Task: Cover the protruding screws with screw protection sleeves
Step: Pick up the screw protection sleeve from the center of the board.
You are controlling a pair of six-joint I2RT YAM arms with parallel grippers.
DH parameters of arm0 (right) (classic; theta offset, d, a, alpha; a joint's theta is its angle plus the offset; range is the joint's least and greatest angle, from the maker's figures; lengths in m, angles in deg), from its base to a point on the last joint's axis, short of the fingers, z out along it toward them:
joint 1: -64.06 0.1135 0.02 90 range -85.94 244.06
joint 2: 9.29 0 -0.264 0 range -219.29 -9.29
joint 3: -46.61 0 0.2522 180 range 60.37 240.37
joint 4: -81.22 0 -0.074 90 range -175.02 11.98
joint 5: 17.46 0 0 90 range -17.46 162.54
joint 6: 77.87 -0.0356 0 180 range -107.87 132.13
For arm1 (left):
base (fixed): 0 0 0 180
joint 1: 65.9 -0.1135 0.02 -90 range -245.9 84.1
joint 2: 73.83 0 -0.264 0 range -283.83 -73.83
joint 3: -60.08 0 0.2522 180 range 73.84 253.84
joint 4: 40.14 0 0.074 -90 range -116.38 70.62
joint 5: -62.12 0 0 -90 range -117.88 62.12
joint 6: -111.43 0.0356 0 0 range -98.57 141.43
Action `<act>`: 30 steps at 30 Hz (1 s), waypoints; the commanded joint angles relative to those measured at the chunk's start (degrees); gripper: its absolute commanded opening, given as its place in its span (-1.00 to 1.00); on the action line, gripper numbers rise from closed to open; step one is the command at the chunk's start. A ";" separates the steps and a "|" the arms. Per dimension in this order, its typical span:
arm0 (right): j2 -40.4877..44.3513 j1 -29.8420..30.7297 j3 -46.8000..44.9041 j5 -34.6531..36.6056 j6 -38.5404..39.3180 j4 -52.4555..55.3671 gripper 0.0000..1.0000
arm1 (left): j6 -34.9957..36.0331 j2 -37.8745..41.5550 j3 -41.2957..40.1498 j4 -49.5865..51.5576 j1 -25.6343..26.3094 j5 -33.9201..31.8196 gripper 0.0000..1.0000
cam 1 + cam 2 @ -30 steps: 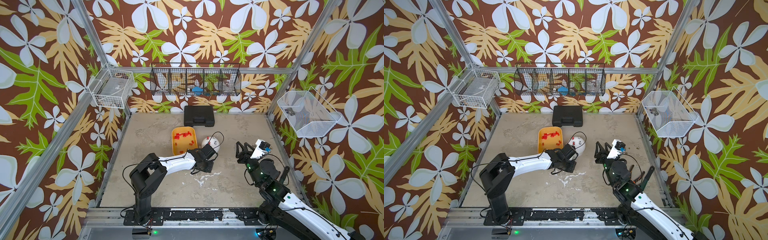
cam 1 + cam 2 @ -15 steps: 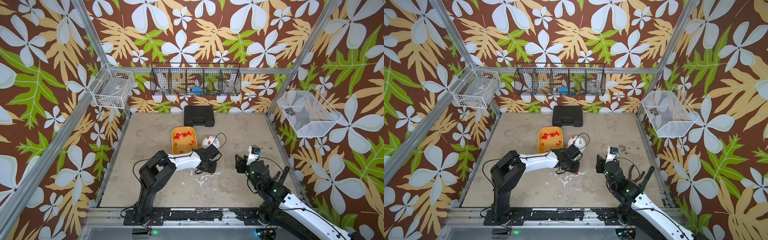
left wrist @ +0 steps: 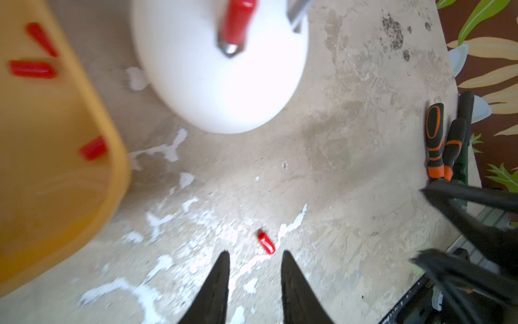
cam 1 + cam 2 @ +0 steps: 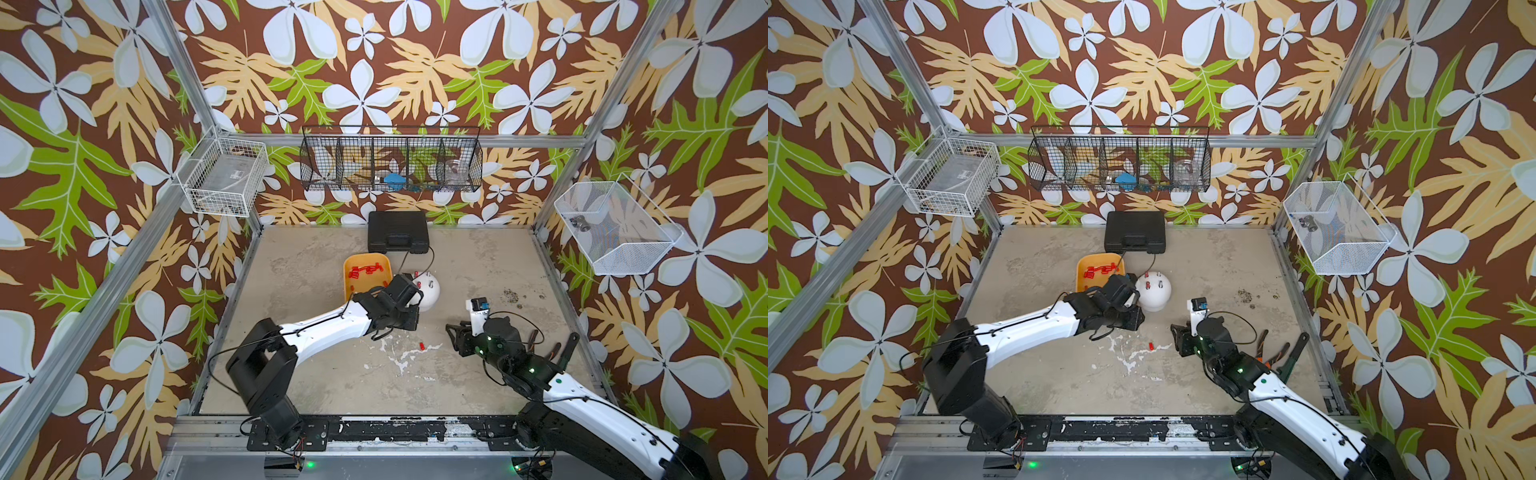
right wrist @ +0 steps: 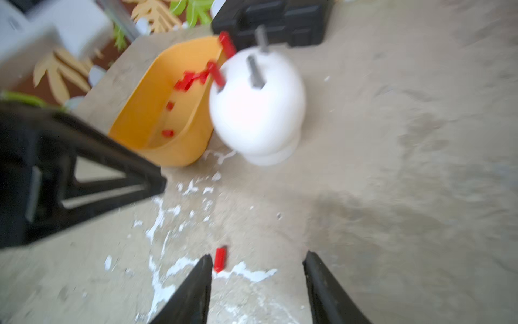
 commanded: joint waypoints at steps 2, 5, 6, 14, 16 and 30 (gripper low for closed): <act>-11.84 0.05 6.34 -10.00 1.94 1.30 0.00 | 2.90 9.72 -12.28 -12.41 -4.20 -1.67 -0.31; -21.24 0.39 12.29 -8.95 3.88 5.54 -0.10 | 3.47 17.06 -21.90 -19.59 -5.08 -4.66 -0.30; -23.40 0.56 13.46 -8.80 4.17 6.00 -0.11 | 3.39 19.23 -24.71 -21.63 -5.15 -5.53 -0.29; -32.72 5.64 17.62 -5.83 4.07 7.64 -0.19 | 2.64 34.28 -40.44 -32.24 -5.15 -9.47 -0.14; -33.20 5.94 16.83 -5.58 3.05 7.05 -0.20 | 2.71 36.05 -42.07 -32.71 -5.15 -10.84 -0.05; -36.38 5.95 13.54 -4.66 1.65 2.72 -0.41 | 4.56 33.74 -42.68 -35.18 -5.15 -10.35 -0.06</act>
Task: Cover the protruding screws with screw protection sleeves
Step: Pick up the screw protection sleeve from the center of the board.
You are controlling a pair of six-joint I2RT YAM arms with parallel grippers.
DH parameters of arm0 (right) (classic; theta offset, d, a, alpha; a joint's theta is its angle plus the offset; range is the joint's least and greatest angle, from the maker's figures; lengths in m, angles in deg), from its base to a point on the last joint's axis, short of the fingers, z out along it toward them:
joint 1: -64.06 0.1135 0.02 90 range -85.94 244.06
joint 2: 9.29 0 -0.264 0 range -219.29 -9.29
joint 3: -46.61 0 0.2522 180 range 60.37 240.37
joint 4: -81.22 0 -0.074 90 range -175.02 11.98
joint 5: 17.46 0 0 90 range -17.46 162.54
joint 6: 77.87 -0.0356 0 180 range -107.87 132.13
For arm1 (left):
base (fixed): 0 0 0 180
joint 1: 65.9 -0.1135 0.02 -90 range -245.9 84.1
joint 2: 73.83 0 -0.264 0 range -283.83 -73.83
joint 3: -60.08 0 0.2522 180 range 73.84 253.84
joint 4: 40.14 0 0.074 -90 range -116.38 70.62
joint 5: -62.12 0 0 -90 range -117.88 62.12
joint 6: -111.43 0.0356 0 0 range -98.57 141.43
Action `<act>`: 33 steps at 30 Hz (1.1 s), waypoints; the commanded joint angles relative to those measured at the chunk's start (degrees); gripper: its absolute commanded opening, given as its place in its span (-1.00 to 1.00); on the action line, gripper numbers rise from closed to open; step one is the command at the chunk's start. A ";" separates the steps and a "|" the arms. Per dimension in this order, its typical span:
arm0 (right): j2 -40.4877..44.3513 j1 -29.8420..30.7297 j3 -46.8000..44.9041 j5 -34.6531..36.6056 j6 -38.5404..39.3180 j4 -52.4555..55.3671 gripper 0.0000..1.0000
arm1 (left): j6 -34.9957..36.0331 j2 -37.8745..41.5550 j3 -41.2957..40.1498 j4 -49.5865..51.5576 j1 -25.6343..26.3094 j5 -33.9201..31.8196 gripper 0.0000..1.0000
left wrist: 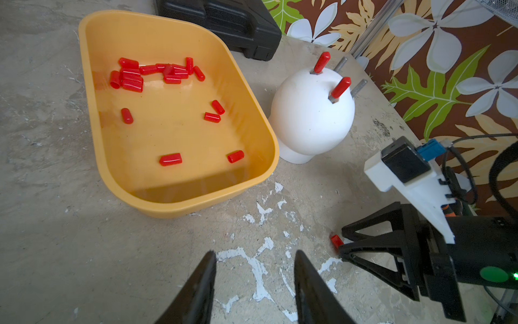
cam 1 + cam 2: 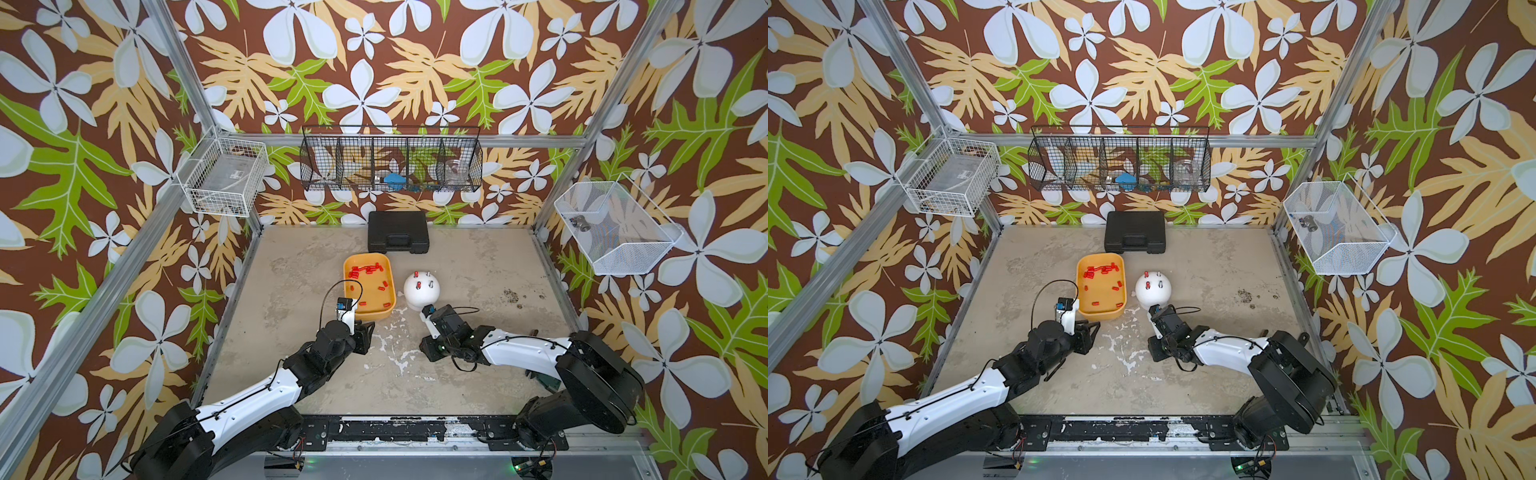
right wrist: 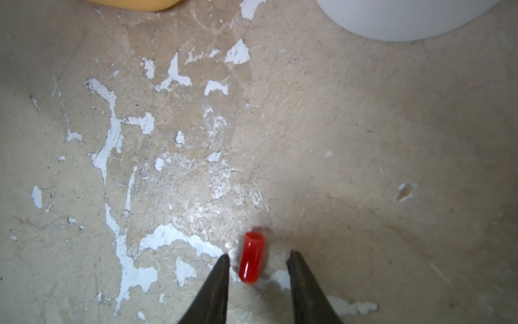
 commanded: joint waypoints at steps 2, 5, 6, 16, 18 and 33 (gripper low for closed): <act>-1.46 0.05 -0.85 -0.02 0.07 -1.16 -0.60 | 0.79 -0.44 -0.13 -3.02 -0.10 0.12 -0.06; -1.17 0.13 -0.17 -0.61 0.41 0.26 -0.82 | 0.70 -0.42 0.27 -2.50 -0.10 0.49 -0.06; -0.41 0.13 -0.53 -0.73 0.43 0.00 -0.82 | 0.68 -0.29 0.26 -2.49 -0.10 0.59 -0.06; 9.12 0.15 -2.22 -9.29 3.52 -3.91 -1.00 | 4.34 -0.89 -1.14 -8.96 -0.10 6.78 -0.06; 11.71 0.11 -3.16 -12.96 4.98 -6.18 -1.00 | 6.46 0.54 -2.33 -11.91 -0.19 8.69 -0.07; 23.66 -0.22 -14.15 -38.15 3.12 -35.25 -1.00 | 2.21 14.08 -18.24 -30.46 -11.26 23.50 -0.10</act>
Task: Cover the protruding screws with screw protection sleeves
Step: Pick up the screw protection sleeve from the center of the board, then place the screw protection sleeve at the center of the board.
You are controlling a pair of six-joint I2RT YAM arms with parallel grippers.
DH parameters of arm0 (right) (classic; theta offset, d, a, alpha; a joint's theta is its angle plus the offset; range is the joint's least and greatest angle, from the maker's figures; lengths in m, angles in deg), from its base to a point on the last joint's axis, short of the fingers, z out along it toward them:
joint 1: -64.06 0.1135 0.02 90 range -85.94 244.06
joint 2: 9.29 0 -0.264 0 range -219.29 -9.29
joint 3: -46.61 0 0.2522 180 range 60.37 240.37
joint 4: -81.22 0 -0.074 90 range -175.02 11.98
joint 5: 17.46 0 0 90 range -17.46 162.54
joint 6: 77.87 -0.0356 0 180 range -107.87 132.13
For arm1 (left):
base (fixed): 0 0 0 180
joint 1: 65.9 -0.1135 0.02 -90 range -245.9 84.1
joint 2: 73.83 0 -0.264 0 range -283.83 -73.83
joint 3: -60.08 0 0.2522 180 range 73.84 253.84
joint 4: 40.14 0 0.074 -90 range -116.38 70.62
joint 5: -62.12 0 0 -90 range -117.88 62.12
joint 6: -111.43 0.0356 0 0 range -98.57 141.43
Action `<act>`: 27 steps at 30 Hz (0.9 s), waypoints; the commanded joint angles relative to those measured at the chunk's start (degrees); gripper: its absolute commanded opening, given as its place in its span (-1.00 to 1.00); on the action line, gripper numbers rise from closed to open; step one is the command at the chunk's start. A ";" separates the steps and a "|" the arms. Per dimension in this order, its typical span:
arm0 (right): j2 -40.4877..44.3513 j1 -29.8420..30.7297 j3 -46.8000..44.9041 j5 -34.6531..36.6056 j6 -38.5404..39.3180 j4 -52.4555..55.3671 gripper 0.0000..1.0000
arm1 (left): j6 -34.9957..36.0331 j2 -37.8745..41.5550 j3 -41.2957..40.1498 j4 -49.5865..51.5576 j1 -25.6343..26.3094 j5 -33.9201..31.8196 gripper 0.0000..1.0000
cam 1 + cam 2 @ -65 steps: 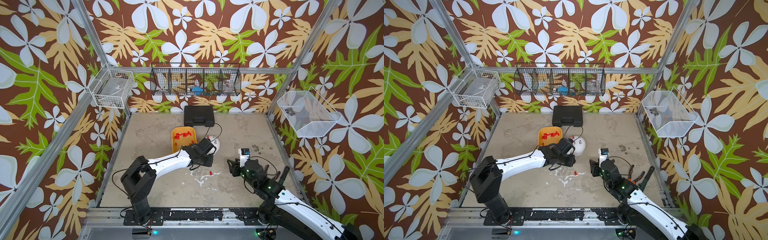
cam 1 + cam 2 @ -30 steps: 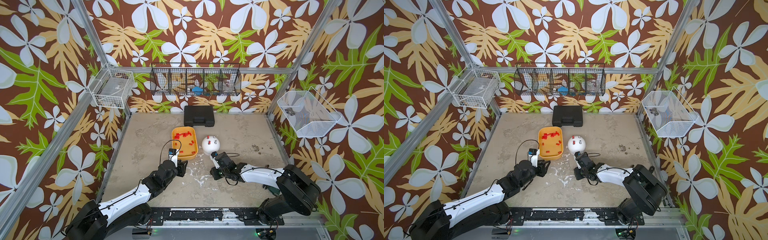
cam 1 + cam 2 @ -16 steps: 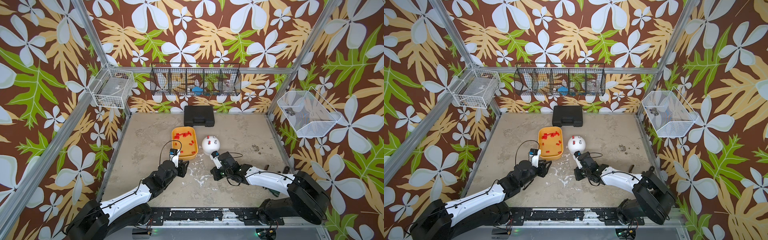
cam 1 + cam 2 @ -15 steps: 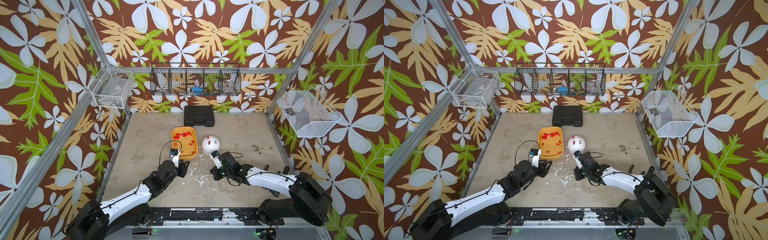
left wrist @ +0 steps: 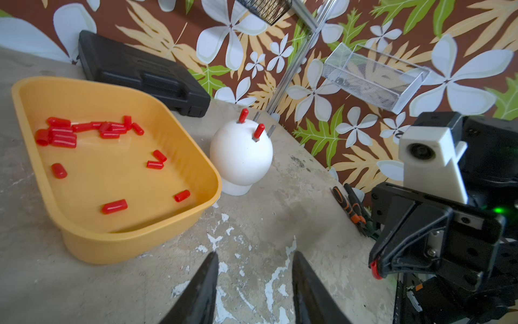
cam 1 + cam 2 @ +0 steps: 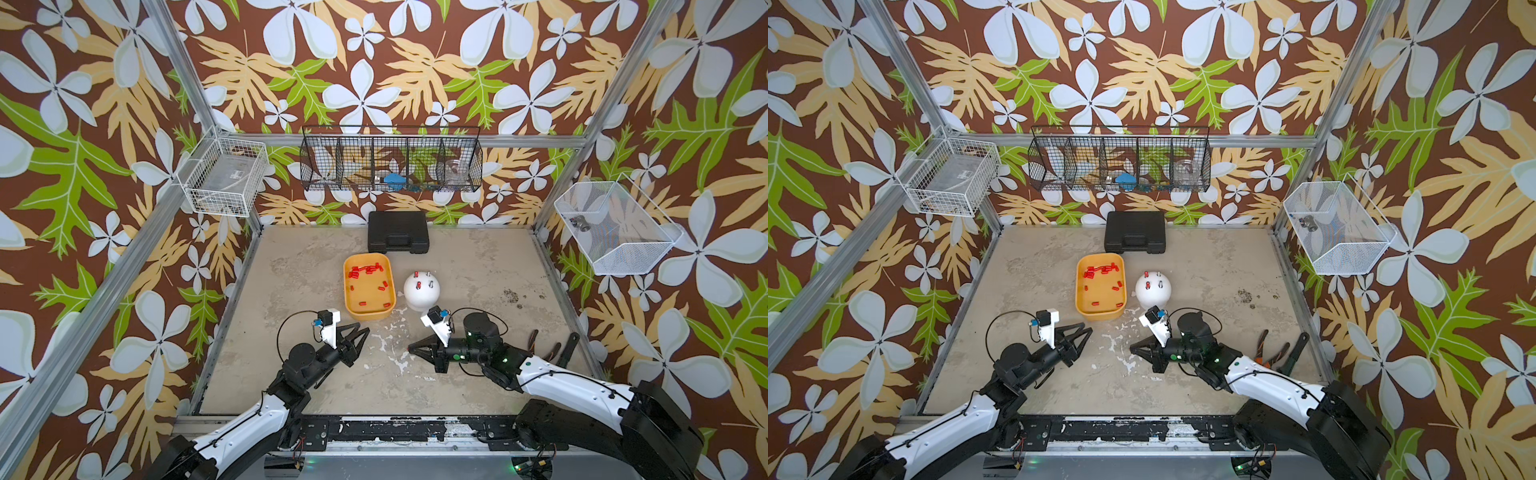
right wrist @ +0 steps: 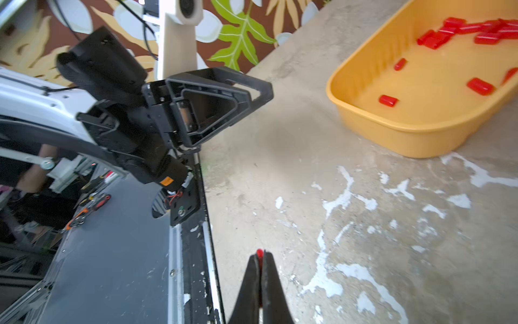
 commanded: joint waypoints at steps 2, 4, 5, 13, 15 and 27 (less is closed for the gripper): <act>0.02 0.91 2.82 -3.68 3.24 -1.86 -1.00 | 2.07 4.30 1.44 6.03 -0.34 -1.77 -0.10; -1.58 4.42 8.87 0.38 15.22 12.37 -1.00 | 4.10 7.55 1.44 9.80 -0.29 -3.61 -0.10; -2.51 7.48 12.30 4.45 23.32 19.91 -1.00 | 4.97 9.37 1.32 11.61 -0.29 -5.13 -0.10; -7.25 15.31 16.30 26.73 57.65 30.64 -1.00 | 8.57 24.09 -3.88 15.21 -0.29 -13.30 -0.09; -10.99 15.22 17.97 31.25 65.80 35.60 -1.00 | 9.43 26.32 -4.67 15.04 -0.29 -12.17 -0.09; -26.72 6.20 29.18 30.42 81.45 50.11 -1.00 | 11.00 22.93 -5.77 9.50 -0.31 -6.30 -0.08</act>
